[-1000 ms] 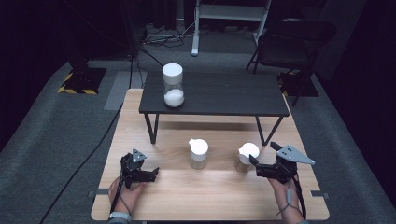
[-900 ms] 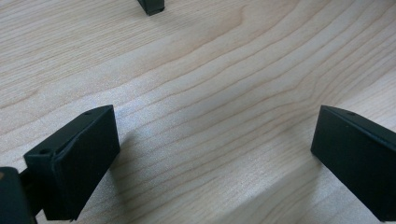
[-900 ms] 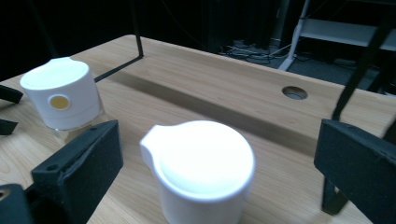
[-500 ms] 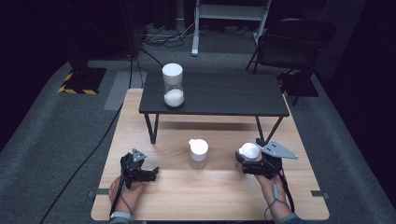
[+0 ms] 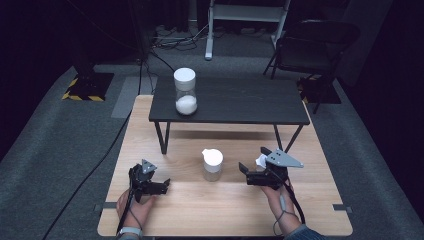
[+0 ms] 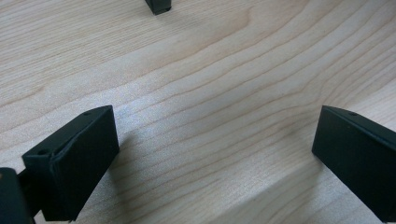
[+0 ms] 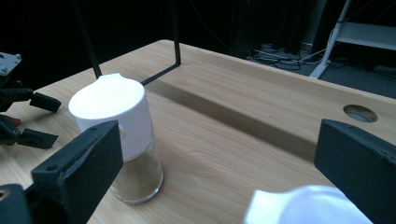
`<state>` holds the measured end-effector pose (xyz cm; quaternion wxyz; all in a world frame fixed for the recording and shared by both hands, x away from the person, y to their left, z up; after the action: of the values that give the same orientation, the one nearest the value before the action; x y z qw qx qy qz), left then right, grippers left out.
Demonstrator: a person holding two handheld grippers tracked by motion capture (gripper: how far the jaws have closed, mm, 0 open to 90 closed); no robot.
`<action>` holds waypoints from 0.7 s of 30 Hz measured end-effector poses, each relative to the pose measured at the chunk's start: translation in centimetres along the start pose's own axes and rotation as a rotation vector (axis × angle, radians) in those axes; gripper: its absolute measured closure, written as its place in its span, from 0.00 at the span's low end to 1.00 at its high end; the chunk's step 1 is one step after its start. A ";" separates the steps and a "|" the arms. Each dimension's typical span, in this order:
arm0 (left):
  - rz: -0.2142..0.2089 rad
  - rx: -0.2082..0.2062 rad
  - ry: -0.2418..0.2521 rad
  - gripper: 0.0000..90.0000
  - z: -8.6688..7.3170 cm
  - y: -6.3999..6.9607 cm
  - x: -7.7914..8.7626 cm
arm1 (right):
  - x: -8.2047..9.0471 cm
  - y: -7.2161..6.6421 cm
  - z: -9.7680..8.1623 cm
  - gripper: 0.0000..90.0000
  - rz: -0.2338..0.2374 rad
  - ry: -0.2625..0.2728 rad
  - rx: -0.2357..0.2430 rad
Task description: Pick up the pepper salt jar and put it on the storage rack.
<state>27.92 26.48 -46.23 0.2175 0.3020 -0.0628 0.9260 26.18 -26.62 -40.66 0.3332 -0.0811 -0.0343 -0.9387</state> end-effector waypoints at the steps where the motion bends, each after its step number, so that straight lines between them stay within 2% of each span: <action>1: 0.000 0.000 0.000 0.01 0.0 0.0 0.0 | -0.2 -0.2 0.0 0.01 0.003 0.000 0.001; 21: 0.003 0.001 -0.001 0.00 0.0 0.0 0.0 | -3.1 -2.5 0.2 0.01 0.062 0.006 0.034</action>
<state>27.96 26.47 -46.21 0.2160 0.3026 -0.0628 0.9262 26.98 -22.77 -41.05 0.3637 -0.0735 -0.0470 -0.9274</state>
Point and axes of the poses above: each handheld gripper's, and its own axes: x roughly backward along the jaws, z roughly out of its top, y roughly to its right, the point moved 1 cm from there along -x, roughly forward along the jaws, and after that the axes turned 10 degrees about y, right-handed, at the moved point
